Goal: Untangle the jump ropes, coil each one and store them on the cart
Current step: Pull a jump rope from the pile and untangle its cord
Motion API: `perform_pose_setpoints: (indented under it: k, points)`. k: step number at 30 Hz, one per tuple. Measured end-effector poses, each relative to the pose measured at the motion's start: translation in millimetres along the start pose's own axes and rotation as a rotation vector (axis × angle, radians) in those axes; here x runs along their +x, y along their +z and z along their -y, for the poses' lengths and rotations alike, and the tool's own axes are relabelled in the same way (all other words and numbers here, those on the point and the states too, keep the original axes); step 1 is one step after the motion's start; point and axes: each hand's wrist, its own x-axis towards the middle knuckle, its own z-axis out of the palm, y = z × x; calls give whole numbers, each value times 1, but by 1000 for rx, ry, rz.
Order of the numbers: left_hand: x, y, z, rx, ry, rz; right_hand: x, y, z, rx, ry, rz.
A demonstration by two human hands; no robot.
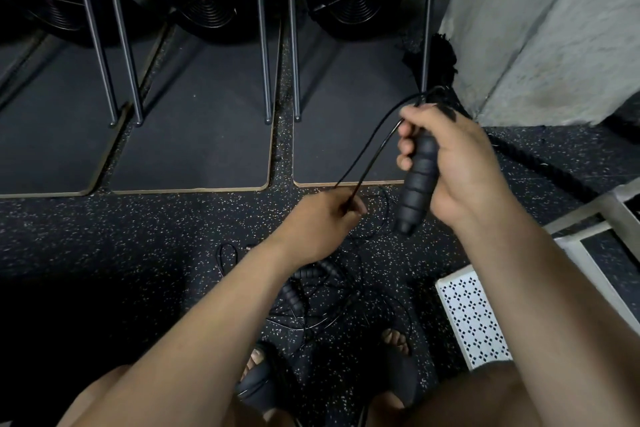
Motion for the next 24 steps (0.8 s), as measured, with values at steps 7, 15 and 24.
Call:
perform_pose_setpoints:
  k: [7, 15, 24]
  points:
    - [-1, -7, -2, 114, 22, -38, 8, -9, -2, 64, 48, -33]
    - [1, -26, -13, -209, 70, -347, -3, -1, -42, -745, 266, 244]
    - [-1, -37, -23, -714, 50, -391, -11, 19, -71, -883, 306, 391]
